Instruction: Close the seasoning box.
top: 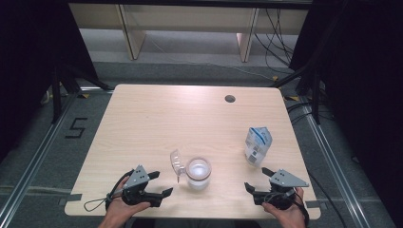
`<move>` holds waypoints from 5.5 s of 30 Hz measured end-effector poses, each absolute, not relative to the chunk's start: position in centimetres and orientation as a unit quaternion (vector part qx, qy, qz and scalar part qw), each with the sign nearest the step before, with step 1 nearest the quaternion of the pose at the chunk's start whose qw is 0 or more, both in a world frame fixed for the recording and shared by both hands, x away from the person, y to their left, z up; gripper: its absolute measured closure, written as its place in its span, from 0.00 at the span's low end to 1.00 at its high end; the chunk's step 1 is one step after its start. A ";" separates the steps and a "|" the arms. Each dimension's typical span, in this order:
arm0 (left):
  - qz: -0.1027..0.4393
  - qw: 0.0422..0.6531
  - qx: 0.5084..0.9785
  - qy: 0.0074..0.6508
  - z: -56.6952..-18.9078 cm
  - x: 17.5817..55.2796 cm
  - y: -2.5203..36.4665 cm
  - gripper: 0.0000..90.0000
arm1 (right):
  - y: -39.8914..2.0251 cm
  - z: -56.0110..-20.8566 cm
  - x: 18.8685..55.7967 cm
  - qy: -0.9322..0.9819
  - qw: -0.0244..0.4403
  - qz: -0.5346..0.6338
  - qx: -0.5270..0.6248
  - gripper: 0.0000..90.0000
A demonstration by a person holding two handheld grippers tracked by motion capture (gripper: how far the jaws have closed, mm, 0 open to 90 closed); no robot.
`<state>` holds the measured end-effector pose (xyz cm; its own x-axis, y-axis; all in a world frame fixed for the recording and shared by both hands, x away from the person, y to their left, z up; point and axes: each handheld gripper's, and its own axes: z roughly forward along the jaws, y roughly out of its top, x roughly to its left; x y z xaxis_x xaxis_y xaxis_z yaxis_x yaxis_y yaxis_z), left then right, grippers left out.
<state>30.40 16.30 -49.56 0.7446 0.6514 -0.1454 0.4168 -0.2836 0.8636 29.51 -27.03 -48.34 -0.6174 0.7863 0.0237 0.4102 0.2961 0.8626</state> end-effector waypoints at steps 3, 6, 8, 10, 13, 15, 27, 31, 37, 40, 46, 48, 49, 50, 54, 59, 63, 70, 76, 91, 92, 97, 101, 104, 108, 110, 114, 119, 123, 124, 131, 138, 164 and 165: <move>0.118 0.494 0.792 0.339 -49.5 30.5 16.3 0.24 | -27.0 -48.4 29.4 0.782 0.207 0.449 0.378 0.18; 0.121 0.495 0.788 0.344 -49.3 30.5 16.3 0.24 | -26.7 -48.4 29.2 0.785 0.203 0.446 0.379 0.18; 0.120 0.501 0.785 0.345 -49.3 30.5 16.4 0.24 | -26.6 -48.4 29.1 0.789 0.202 0.448 0.370 0.18; 0.122 0.497 0.787 0.345 -49.1 30.6 16.6 0.25 | -26.5 -48.5 29.1 0.792 0.200 0.445 0.368 0.18; 0.118 0.507 0.778 0.351 -48.9 30.6 16.8 0.29 | -26.4 -48.6 29.0 0.790 0.201 0.447 0.368 0.18; 0.116 0.515 0.771 0.357 -48.7 30.5 16.9 0.35 | -26.4 -48.5 29.1 0.792 0.198 0.446 0.366 0.18; 0.127 0.559 0.741 0.349 -46.6 30.9 16.9 0.92 | -26.1 -48.6 29.1 0.798 0.194 0.445 0.356 0.19; 0.133 0.559 0.743 0.344 -46.2 30.9 16.3 0.99 | -26.0 -48.6 29.1 0.802 0.195 0.442 0.352 0.19; 0.131 0.560 0.747 0.333 -45.9 30.7 15.6 0.99 | -26.0 -48.7 29.3 0.800 0.201 0.445 0.347 0.20; 0.131 0.561 0.747 0.332 -45.8 30.7 15.3 0.99 | -25.9 -48.5 29.0 0.799 0.200 0.439 0.358 0.20; 0.130 0.564 0.746 0.330 -45.6 30.7 14.8 0.99 | -25.8 -48.5 29.0 0.801 0.205 0.440 0.352 0.20; 0.132 0.567 0.748 0.320 -45.5 30.8 14.7 0.99 | -25.7 -48.5 28.9 0.802 0.197 0.437 0.356 0.20; 0.133 0.568 0.747 0.320 -45.5 30.8 14.6 0.99 | -25.7 -48.5 29.0 0.802 0.195 0.439 0.356 0.21; 0.130 0.567 0.744 0.328 -45.6 30.8 14.5 0.99 | -25.7 -48.5 29.0 0.802 0.196 0.440 0.353 0.21; 0.135 0.563 0.749 0.322 -45.5 30.9 14.5 0.99 | -25.7 -48.5 29.0 0.803 0.197 0.439 0.353 0.21; 0.137 0.562 0.751 0.318 -45.4 31.0 14.4 0.99 | -25.8 -48.5 29.0 0.805 0.196 0.438 0.349 0.21; 0.131 0.568 0.746 0.321 -45.5 31.0 14.2 0.99 | -25.7 -48.5 29.0 0.804 0.195 0.439 0.350 0.21; 0.135 0.564 0.751 0.317 -45.4 31.0 14.0 0.99 | -25.7 -48.5 29.0 0.804 0.195 0.439 0.349 0.21; 0.136 0.562 0.754 0.313 -45.3 31.1 13.8 0.99 | -25.7 -48.5 29.1 0.806 0.210 0.438 0.338 0.21; 0.132 0.563 0.756 0.308 -45.2 31.2 13.1 0.99 | -25.5 -48.6 28.7 0.802 0.189 0.436 0.361 0.21; 0.130 0.564 0.753 0.312 -45.3 31.1 13.0 0.99 | -25.4 -48.5 28.7 0.802 0.187 0.435 0.363 0.21; 0.133 0.568 0.753 0.306 -45.2 31.2 13.0 0.99 | -25.4 -48.5 28.7 0.803 0.187 0.435 0.362 0.21; 0.134 0.566 0.754 0.306 -45.1 31.2 13.2 0.98 | -25.5 -48.6 28.8 0.803 0.189 0.436 0.361 0.21; 0.123 0.570 0.751 0.309 -45.1 31.3 13.4 0.93 | -25.5 -48.6 28.8 0.802 0.189 0.436 0.362 0.21; 0.111 0.567 0.754 0.314 -45.0 31.2 13.7 0.79 | -25.7 -48.6 28.9 0.803 0.194 0.437 0.355 0.21; 0.094 0.571 0.752 0.317 -45.0 31.2 13.8 0.73 | -25.7 -48.6 28.9 0.803 0.188 0.436 0.360 0.21; 0.083 0.569 0.754 0.316 -45.0 31.1 14.2 0.61 | -25.8 -48.6 29.0 0.801 0.197 0.444 0.350 0.20; 0.076 0.562 0.757 0.324 -45.5 30.7 14.6 0.47 | -25.8 -48.5 29.1 0.794 0.177 0.465 0.349 0.20; 0.071 0.557 0.756 0.336 -45.9 30.5 15.0 0.40 | -25.9 -48.4 29.0 0.786 0.166 0.476 0.357 0.19; 0.071 0.557 0.755 0.339 -46.0 30.5 15.0 0.38 | -25.8 -48.3 28.8 0.781 0.162 0.483 0.362 0.19; 0.090 0.534 0.772 0.333 -46.4 30.2 15.6 0.32 | -25.9 -48.1 28.8 0.775 0.153 0.501 0.353 0.18; 0.090 0.522 0.778 0.337 -47.1 29.8 15.7 0.29 | -25.8 -48.1 28.8 0.774 0.156 0.506 0.347 0.18; 0.091 0.490 0.800 0.334 -49.0 28.9 16.0 0.26 | -26.3 -48.5 27.7 0.790 0.144 0.472 0.365 0.18; 0.092 0.492 0.799 0.333 -49.1 28.9 16.1 0.26 | -26.4 -48.5 27.5 0.791 0.143 0.467 0.368 0.18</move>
